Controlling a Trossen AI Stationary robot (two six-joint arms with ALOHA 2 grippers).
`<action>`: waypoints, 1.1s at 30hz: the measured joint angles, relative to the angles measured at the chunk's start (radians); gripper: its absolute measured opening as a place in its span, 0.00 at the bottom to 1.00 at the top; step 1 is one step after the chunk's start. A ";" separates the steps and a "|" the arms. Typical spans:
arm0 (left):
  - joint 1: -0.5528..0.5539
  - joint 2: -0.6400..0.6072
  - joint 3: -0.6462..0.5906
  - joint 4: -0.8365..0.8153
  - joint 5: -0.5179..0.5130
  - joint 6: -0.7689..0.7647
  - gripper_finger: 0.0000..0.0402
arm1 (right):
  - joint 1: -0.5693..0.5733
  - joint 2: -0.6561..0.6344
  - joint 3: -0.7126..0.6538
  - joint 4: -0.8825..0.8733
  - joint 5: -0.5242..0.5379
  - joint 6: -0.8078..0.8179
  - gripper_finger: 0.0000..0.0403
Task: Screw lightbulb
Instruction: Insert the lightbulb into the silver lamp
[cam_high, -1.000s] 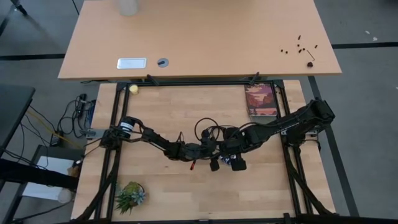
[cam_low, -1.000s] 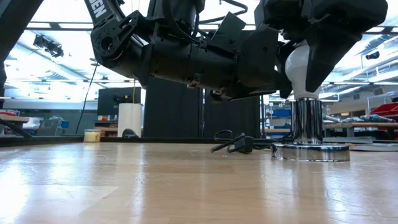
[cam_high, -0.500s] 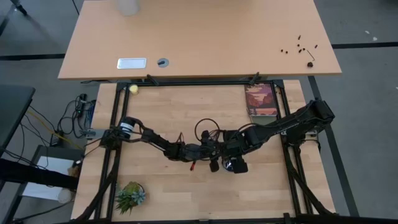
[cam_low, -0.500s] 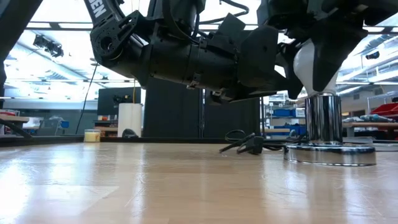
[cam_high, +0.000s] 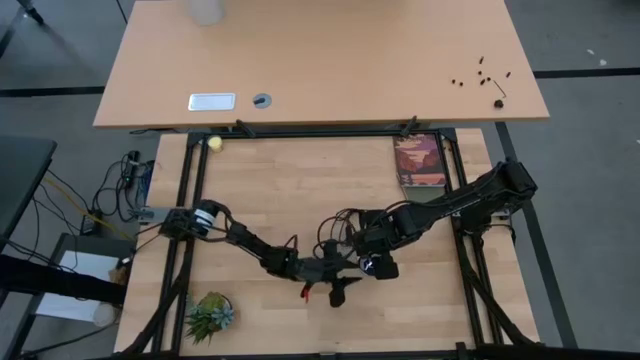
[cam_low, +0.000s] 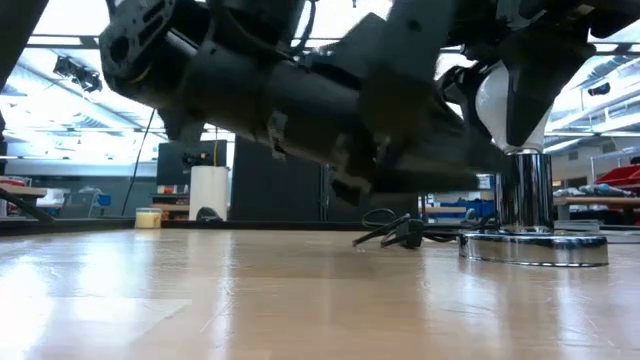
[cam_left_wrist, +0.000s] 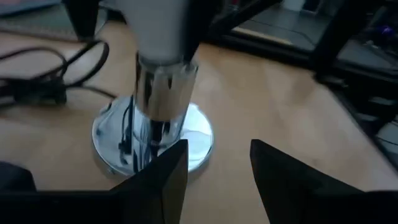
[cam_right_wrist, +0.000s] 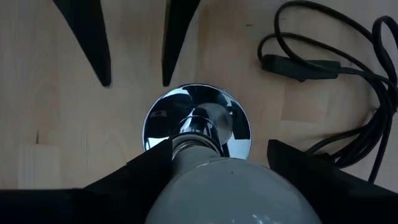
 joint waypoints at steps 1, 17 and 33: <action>-0.005 0.020 0.014 -0.005 -0.026 -0.010 0.44 | 0.000 0.000 0.000 0.000 0.001 0.015 0.65; -0.014 0.174 0.337 -0.290 -0.400 0.044 0.44 | 0.013 -0.002 0.001 -0.002 0.019 0.196 0.65; 0.015 0.175 0.337 -0.116 -0.297 0.235 0.51 | 0.011 -0.003 0.002 0.003 0.018 0.200 0.65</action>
